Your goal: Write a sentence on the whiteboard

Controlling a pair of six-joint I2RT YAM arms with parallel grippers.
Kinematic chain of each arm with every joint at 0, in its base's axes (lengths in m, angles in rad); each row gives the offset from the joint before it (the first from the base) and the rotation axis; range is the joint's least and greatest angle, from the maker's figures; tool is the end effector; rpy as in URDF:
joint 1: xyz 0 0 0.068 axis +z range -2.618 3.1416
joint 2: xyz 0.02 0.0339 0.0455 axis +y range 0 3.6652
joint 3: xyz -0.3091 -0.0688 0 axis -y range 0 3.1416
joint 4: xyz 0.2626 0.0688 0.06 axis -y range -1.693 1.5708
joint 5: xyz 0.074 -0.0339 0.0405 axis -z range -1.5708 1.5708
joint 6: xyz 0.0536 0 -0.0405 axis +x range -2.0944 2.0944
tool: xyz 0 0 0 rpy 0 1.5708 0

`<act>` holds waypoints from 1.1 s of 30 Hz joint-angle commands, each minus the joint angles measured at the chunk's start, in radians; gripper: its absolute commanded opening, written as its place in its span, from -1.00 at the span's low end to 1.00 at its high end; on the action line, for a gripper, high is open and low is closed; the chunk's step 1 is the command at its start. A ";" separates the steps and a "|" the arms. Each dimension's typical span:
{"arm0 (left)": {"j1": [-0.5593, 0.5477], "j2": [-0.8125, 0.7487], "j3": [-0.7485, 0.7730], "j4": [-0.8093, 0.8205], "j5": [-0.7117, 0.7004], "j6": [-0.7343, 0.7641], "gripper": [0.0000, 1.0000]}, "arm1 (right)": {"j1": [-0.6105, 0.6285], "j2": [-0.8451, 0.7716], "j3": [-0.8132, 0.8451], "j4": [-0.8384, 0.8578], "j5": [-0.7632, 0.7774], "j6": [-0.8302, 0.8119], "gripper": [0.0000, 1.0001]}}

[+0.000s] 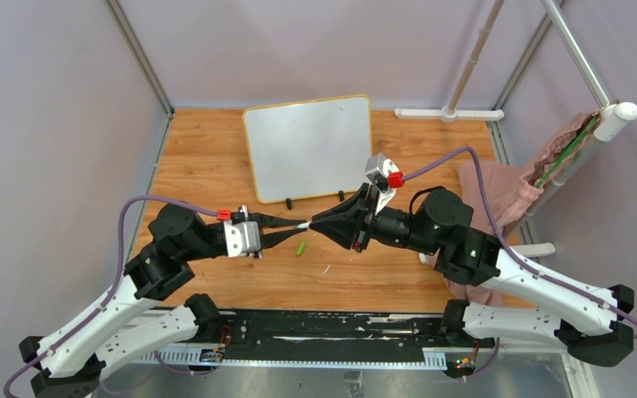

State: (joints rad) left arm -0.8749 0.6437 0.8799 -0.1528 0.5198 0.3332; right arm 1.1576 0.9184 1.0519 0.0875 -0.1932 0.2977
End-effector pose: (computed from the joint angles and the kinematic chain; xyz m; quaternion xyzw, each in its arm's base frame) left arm 0.0656 -0.1200 0.4288 0.5273 0.4311 -0.3579 0.6388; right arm 0.0742 0.1948 0.4813 -0.3277 0.5339 0.5619 0.5402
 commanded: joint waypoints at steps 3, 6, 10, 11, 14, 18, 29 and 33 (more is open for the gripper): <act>-0.005 -0.014 0.002 0.017 -0.018 0.035 -1.00 | -0.006 -0.002 0.075 -0.097 -0.001 0.015 -0.41; -0.006 -0.016 0.002 0.003 -0.017 0.047 -1.00 | -0.006 0.006 0.098 -0.147 0.002 0.013 -0.33; -0.006 -0.016 0.002 -0.005 -0.002 0.056 -1.00 | -0.006 0.006 0.099 -0.157 0.014 0.026 -0.25; -0.006 -0.015 0.002 -0.007 0.001 0.058 -1.00 | -0.006 0.011 0.101 -0.159 0.014 0.026 -0.23; -0.005 -0.016 0.006 -0.018 0.007 0.068 -1.00 | -0.007 0.028 0.120 -0.179 0.010 0.030 -0.21; -0.005 -0.016 0.013 -0.038 0.020 0.087 -1.00 | -0.007 0.035 0.132 -0.189 0.009 0.033 -0.21; -0.006 -0.024 0.004 -0.045 0.031 0.097 -1.00 | -0.007 0.040 0.135 -0.192 0.027 0.038 -0.38; -0.007 -0.027 -0.001 -0.044 0.029 0.102 -1.00 | -0.009 0.040 0.131 -0.192 0.050 0.044 -0.14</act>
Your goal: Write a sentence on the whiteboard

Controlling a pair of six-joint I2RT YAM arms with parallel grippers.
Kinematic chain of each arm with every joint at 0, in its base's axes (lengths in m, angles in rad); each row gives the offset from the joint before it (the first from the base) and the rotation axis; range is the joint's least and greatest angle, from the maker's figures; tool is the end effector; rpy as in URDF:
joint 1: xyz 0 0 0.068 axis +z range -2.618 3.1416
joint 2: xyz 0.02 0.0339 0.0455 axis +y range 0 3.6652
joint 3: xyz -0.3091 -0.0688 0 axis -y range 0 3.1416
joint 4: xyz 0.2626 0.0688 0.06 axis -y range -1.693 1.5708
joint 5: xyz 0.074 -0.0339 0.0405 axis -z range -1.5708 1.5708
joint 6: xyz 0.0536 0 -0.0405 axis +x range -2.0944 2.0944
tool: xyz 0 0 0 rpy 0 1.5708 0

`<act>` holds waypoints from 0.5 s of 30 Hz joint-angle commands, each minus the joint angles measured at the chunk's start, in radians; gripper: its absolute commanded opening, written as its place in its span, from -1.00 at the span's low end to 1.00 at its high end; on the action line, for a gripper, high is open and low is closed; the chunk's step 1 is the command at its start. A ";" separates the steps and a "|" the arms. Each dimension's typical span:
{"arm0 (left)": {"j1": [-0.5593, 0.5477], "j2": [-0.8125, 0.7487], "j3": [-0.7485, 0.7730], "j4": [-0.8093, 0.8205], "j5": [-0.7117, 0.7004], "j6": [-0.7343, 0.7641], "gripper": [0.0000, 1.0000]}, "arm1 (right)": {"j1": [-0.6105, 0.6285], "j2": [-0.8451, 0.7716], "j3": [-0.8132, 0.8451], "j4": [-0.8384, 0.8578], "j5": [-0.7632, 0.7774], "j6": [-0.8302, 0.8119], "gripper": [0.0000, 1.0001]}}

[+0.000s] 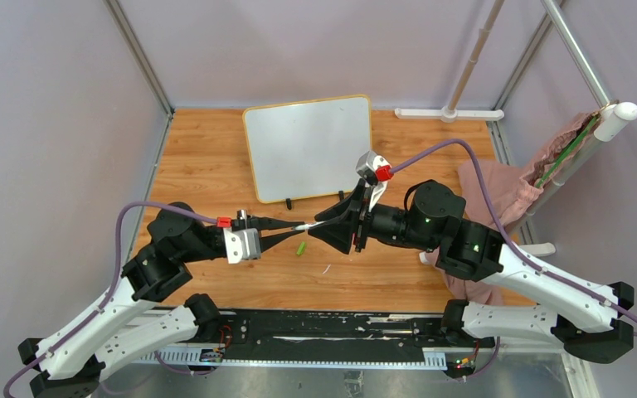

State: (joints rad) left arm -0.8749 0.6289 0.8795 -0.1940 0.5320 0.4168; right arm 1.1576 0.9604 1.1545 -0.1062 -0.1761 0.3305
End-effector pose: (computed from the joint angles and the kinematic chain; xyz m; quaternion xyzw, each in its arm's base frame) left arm 0.0622 -0.1169 0.4254 0.5514 0.4142 -0.3351 0.6420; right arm 0.0778 0.2009 0.4874 -0.3297 0.5900 0.5412 0.5003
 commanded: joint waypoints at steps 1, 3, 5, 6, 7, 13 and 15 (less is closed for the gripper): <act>-0.007 -0.014 -0.001 -0.002 0.016 0.017 -1.00 | -0.009 -0.003 0.028 0.002 0.036 0.011 -0.11; -0.007 -0.016 -0.003 -0.003 0.016 0.021 -1.00 | -0.008 -0.003 0.030 0.003 0.038 0.009 -0.10; -0.007 -0.019 -0.004 -0.004 0.014 0.022 -1.00 | -0.009 -0.003 0.030 0.002 0.040 0.009 -0.10; -0.007 -0.019 -0.005 -0.005 0.014 0.024 -1.00 | -0.009 -0.003 0.030 0.003 0.042 0.010 -0.10; -0.006 -0.019 -0.005 -0.007 0.014 0.025 -1.00 | -0.009 -0.004 0.030 0.003 0.044 0.011 -0.10; -0.007 -0.026 -0.011 -0.010 -0.013 0.031 -1.00 | -0.012 -0.027 0.026 0.009 0.040 0.008 0.02; -0.007 -0.029 -0.014 -0.010 -0.028 0.034 -1.00 | -0.013 -0.033 0.027 0.007 0.025 0.008 0.03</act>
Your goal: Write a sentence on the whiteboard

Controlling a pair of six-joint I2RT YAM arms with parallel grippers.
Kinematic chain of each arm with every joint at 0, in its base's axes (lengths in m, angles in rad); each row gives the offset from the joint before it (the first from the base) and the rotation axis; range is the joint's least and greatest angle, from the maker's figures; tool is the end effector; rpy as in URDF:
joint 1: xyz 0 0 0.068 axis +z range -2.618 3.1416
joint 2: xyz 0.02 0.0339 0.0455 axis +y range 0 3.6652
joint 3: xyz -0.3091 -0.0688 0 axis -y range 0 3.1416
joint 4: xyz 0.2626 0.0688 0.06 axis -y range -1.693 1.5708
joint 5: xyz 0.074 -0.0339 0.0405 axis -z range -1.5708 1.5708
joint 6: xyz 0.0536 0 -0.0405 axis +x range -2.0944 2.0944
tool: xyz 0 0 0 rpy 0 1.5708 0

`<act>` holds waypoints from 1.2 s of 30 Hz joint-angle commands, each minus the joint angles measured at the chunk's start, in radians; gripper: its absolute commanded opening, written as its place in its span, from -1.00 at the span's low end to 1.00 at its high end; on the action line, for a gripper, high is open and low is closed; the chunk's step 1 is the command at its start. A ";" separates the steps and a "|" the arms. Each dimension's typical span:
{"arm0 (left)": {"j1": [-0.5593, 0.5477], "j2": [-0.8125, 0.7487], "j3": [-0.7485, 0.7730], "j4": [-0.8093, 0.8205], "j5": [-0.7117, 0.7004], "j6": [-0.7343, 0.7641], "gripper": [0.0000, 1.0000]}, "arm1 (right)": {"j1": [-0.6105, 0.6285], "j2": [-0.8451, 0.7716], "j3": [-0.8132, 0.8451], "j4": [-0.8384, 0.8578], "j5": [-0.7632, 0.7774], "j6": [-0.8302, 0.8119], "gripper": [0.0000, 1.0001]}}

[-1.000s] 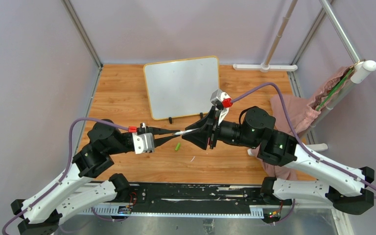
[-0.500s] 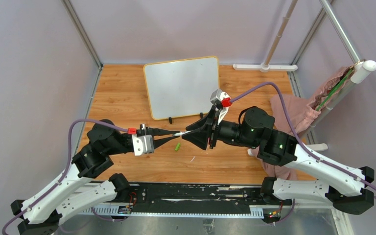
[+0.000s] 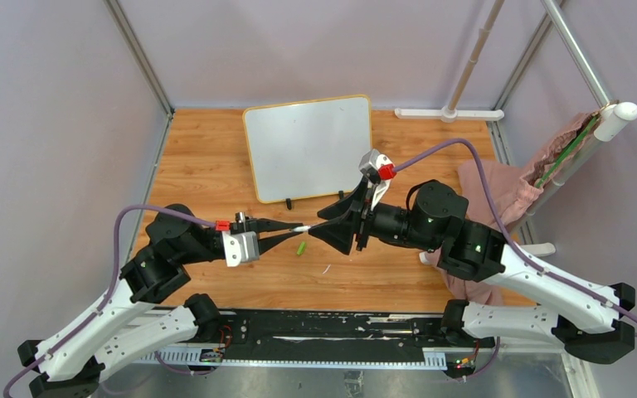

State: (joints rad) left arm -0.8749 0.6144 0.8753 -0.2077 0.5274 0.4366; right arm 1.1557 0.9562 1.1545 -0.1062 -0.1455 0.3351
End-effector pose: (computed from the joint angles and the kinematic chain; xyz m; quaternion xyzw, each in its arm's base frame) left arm 0.0600 -0.1139 0.4238 0.5550 0.4112 -0.3274 0.6448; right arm 0.0791 0.1989 0.4883 -0.3173 0.5948 0.5358 0.5083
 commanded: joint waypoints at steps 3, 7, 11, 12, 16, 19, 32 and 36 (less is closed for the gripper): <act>-0.007 -0.015 -0.010 0.007 -0.035 0.014 -1.00 | -0.011 -0.023 0.037 -0.009 -0.019 0.005 0.03; -0.007 -0.012 -0.003 0.004 -0.039 0.016 -1.00 | -0.011 -0.005 0.046 -0.013 -0.041 0.016 -0.07; -0.006 -0.015 0.001 -0.004 -0.039 0.018 -1.00 | -0.011 0.007 0.059 -0.024 -0.056 0.020 -0.21; -0.007 -0.016 0.001 -0.005 -0.037 0.019 -1.00 | -0.011 0.010 0.059 -0.023 -0.057 0.020 -0.23; -0.009 -0.020 -0.002 -0.017 -0.038 0.030 -1.00 | -0.011 0.019 0.062 -0.022 -0.064 0.024 -0.22; -0.011 -0.021 -0.003 -0.026 -0.041 0.044 -1.00 | -0.011 0.026 0.069 -0.024 -0.062 0.025 -0.23; -0.024 -0.021 0.001 -0.045 -0.061 0.070 -1.00 | -0.011 0.053 0.088 -0.052 -0.058 0.023 -0.65; -0.025 -0.024 -0.002 -0.044 -0.062 0.070 -1.00 | -0.011 0.052 0.089 -0.051 -0.063 0.023 -0.84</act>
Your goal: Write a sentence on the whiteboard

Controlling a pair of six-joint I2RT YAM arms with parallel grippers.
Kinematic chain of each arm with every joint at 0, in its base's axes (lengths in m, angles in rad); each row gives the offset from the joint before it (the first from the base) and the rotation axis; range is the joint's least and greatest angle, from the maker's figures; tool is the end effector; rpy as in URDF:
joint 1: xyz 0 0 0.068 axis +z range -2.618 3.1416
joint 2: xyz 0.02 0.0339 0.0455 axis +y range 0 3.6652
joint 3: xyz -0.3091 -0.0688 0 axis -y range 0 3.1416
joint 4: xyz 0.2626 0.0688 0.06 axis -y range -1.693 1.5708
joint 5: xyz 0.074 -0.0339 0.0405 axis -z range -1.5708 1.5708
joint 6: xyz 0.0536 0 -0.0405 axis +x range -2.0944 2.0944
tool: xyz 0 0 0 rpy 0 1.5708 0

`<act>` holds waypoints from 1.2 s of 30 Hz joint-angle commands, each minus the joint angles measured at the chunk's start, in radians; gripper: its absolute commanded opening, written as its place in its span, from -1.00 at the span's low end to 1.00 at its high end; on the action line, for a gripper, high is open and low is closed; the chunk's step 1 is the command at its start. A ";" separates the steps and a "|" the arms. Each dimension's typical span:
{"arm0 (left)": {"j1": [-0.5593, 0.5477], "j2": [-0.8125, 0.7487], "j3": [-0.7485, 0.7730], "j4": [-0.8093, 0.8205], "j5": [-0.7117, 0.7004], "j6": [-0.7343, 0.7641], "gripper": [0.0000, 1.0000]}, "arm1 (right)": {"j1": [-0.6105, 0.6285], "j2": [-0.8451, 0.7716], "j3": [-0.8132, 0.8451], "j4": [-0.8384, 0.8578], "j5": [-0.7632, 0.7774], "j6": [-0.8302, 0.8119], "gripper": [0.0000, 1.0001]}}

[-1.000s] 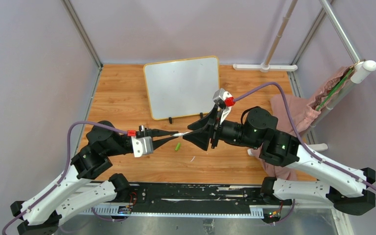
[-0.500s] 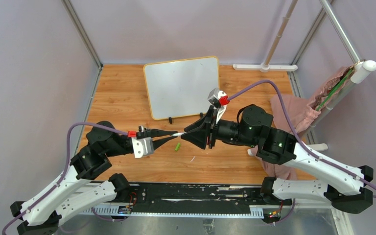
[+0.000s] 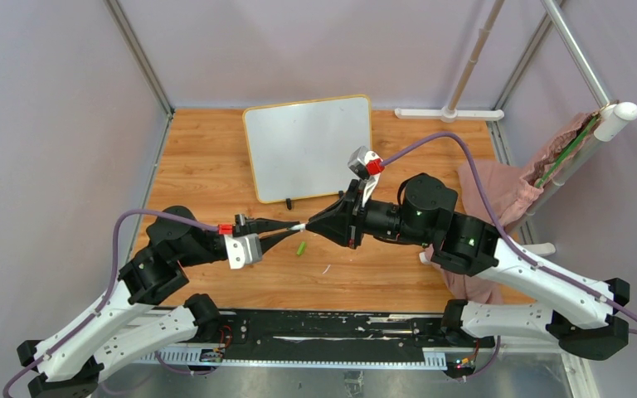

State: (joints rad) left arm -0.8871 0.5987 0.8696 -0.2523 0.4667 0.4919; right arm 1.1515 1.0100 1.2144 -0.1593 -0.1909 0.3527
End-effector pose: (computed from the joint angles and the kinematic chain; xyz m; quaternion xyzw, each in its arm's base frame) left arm 0.0593 -0.1110 0.4180 0.5609 0.4209 -0.2951 0.6490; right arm 0.0831 0.2115 0.4930 -0.3309 0.6069 0.5397 0.4805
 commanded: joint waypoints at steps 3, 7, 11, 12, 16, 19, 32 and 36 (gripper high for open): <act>-0.013 -0.011 0.005 0.001 -0.008 0.016 -1.00 | -0.007 -0.001 0.028 0.002 -0.024 0.006 -0.99; -0.013 -0.014 0.005 0.004 -0.031 0.019 -1.00 | -0.007 -0.009 0.020 0.001 -0.034 0.003 -1.00; -0.013 -0.021 -0.006 0.035 -0.080 -0.006 -0.37 | -0.007 -0.026 0.002 0.000 -0.023 0.003 -1.00; -0.013 -0.025 -0.013 0.044 -0.096 -0.013 0.01 | -0.007 -0.034 -0.004 0.002 -0.013 0.005 -1.00; -0.013 -0.064 -0.054 0.101 -0.195 -0.053 0.99 | -0.007 -0.075 -0.023 0.006 0.073 -0.013 -1.00; -0.013 -0.100 -0.103 0.142 -0.298 -0.093 1.00 | -0.007 -0.122 -0.051 0.008 0.181 -0.041 -1.00; 0.308 0.018 -0.171 0.188 -0.619 -0.687 1.00 | -0.007 -0.329 -0.321 0.079 0.677 -0.244 -1.00; 0.559 0.121 -0.201 0.303 -0.409 -0.991 1.00 | -0.007 -0.352 -0.352 0.070 0.655 -0.249 -1.00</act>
State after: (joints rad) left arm -0.4702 0.6445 0.6743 -0.0395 -0.0990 -0.1326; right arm 1.1507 0.6834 0.8883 -0.1051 0.4202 0.1452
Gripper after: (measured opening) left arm 0.997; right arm 0.170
